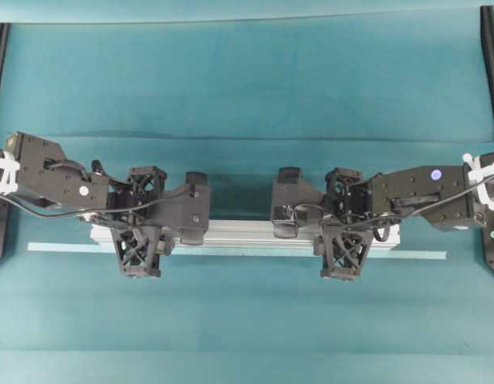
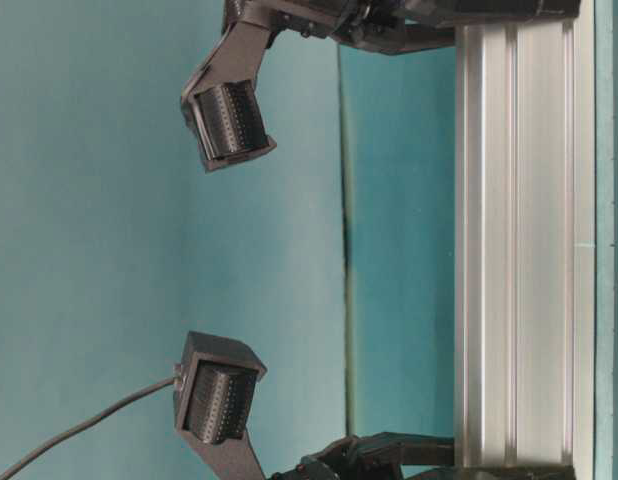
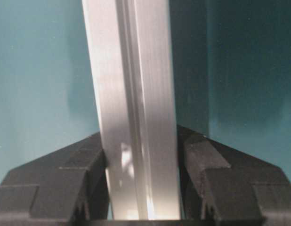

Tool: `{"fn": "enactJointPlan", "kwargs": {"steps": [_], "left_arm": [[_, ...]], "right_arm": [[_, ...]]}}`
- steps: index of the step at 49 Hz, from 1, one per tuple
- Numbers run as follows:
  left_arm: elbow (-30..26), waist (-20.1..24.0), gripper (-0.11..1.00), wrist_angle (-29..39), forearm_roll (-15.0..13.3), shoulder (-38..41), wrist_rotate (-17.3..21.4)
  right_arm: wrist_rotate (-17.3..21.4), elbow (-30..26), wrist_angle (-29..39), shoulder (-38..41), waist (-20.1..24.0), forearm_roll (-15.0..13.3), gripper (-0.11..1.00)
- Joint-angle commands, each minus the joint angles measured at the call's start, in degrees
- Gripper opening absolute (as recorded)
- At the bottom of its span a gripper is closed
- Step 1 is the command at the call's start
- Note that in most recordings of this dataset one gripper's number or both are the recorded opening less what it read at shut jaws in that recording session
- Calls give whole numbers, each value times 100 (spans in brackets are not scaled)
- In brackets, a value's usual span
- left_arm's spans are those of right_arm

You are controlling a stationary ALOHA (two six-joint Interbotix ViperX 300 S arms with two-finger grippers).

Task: Lift the metal rail with both hands.
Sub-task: 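Lift the rail upward with both grippers together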

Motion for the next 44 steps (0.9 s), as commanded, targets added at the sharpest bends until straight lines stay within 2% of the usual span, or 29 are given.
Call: {"fn": "enactJointPlan", "kwargs": {"steps": [1, 18, 26, 44], "left_arm": [[-18, -35, 36, -35, 9, -53, 0], [-44, -26, 36, -97, 9, -70, 44], [-88, -26, 36, -18, 9, -316, 35], [-422, -18, 36, 905, 9, -958, 26]], "right_arm": [[26, -44, -18, 53, -9, 26, 39], [35, -53, -18, 9, -9, 35, 39], [88, -123, 88, -202, -26, 26, 39], [255, -422, 1011, -853, -62, 35, 39]]}}
